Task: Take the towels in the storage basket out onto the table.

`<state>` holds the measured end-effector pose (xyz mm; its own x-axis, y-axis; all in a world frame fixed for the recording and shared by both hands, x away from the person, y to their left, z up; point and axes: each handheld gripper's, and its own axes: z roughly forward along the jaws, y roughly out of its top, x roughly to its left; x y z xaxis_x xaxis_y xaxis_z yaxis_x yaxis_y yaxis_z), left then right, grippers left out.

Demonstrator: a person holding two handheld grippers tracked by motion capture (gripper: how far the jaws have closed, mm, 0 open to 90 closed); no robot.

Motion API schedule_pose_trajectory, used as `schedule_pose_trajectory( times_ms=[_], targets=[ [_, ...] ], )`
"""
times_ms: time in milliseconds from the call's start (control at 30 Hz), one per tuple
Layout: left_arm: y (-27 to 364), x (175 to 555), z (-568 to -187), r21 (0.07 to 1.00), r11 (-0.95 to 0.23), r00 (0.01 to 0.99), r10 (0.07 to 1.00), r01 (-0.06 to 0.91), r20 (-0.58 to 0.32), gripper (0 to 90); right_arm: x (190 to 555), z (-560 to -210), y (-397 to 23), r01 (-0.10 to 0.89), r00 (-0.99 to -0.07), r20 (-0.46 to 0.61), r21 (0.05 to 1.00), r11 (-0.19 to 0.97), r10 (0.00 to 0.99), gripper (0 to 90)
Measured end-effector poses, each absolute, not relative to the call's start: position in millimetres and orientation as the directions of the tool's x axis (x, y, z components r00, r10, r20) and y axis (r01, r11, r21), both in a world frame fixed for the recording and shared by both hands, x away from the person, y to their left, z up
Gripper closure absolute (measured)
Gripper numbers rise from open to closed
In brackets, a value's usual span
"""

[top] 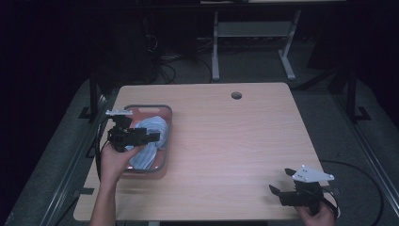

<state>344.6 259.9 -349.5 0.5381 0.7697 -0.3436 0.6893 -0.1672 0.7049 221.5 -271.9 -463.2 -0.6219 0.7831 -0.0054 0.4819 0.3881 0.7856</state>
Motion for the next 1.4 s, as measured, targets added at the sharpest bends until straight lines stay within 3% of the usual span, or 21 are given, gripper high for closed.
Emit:
schedule_pose_trajectory(
  times_ms=[333,567,1167,1400],
  targets=[
    [273.2,350.0,-358.7,0.688,-0.136,0.493,0.795,0.713,-0.354,23.6,222.4,-464.5,-271.7,0.484,-0.623,-0.003,0.784,0.389,0.782,14.4],
    [275.2,355.6,-366.3,0.664,-0.158,0.463,0.829,0.731,-0.312,25.0,222.0,-465.3,-269.1,0.489,-0.627,0.0,0.779,0.393,0.779,14.4],
    [267.9,371.7,-388.5,0.572,-0.219,0.375,0.912,0.791,-0.169,43.3,220.0,-465.4,-271.4,0.489,-0.629,0.004,0.78,0.39,0.778,14.4],
    [267.2,374.2,-393.4,0.541,-0.251,0.369,0.922,0.803,-0.121,56.6,219.8,-465.8,-270.8,0.489,-0.631,0.006,0.779,0.392,0.775,14.4]
  ],
)
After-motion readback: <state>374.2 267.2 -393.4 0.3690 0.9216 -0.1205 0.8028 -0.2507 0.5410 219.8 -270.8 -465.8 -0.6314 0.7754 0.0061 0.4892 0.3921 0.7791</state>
